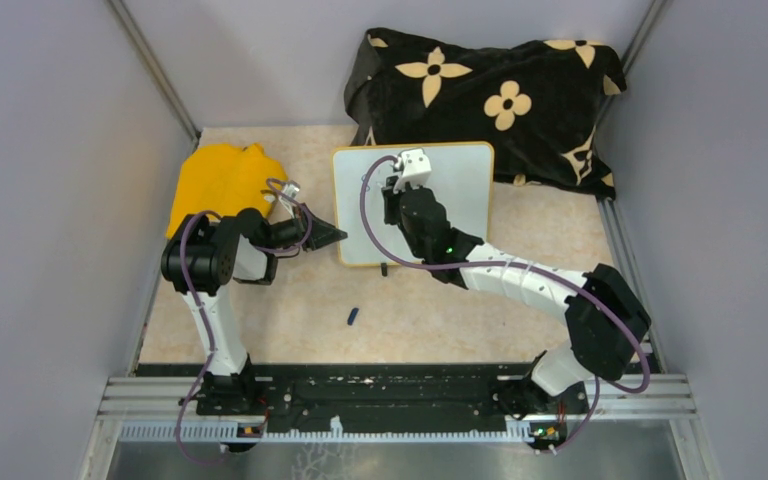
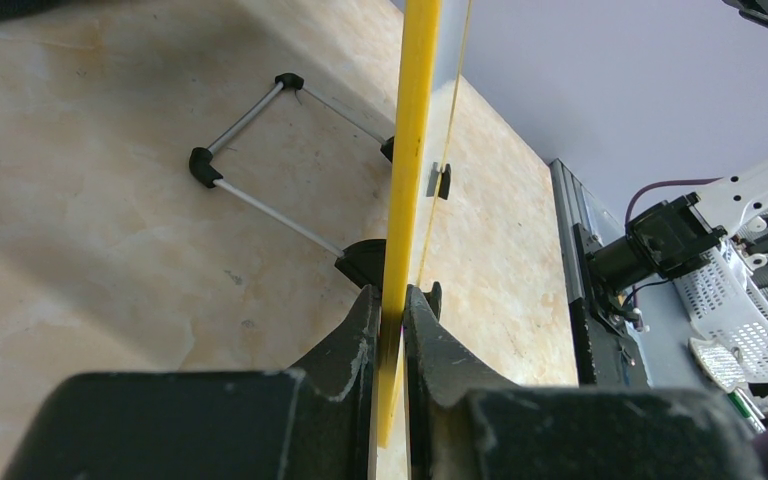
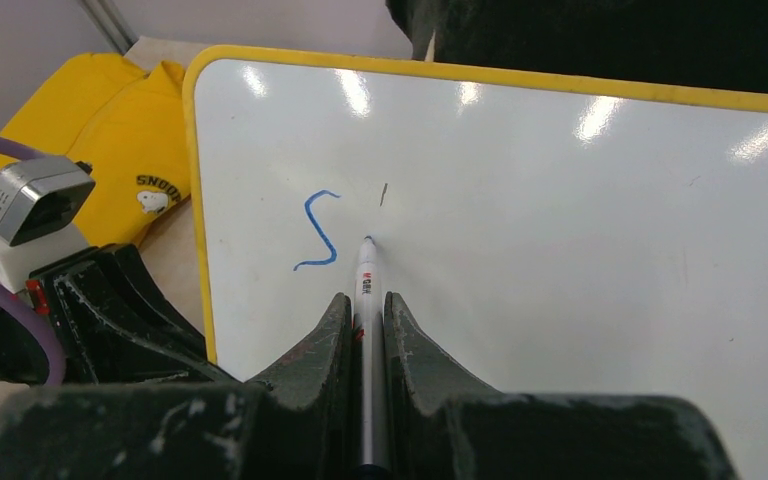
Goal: Write a sentence on the whiteboard
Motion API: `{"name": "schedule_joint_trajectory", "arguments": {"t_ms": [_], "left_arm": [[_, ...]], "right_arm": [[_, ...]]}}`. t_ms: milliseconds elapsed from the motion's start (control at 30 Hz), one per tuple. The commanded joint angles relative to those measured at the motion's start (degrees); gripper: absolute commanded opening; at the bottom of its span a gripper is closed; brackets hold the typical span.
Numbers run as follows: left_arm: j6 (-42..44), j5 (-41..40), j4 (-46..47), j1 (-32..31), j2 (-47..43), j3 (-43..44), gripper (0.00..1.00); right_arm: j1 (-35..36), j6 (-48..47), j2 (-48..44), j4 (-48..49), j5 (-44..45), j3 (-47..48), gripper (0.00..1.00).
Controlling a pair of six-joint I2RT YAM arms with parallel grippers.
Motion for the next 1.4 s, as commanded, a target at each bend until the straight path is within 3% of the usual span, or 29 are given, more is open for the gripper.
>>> {"name": "schedule_joint_trajectory", "arguments": {"t_ms": [0,500,1367], "left_arm": [[0.3,-0.2,0.6,0.1,0.3,0.6,0.00],[0.3,-0.2,0.6,0.1,0.3,0.7,0.00],[0.4,-0.1,0.7,0.1,0.4,0.6,0.00]], "right_arm": [[-0.7,0.9,0.3,1.3,-0.1,1.7,0.00],[-0.7,2.7,-2.5,1.1,-1.0,-3.6,0.00],[-2.2,0.6,-0.1,0.7,-0.8,3.4,0.00]]}}
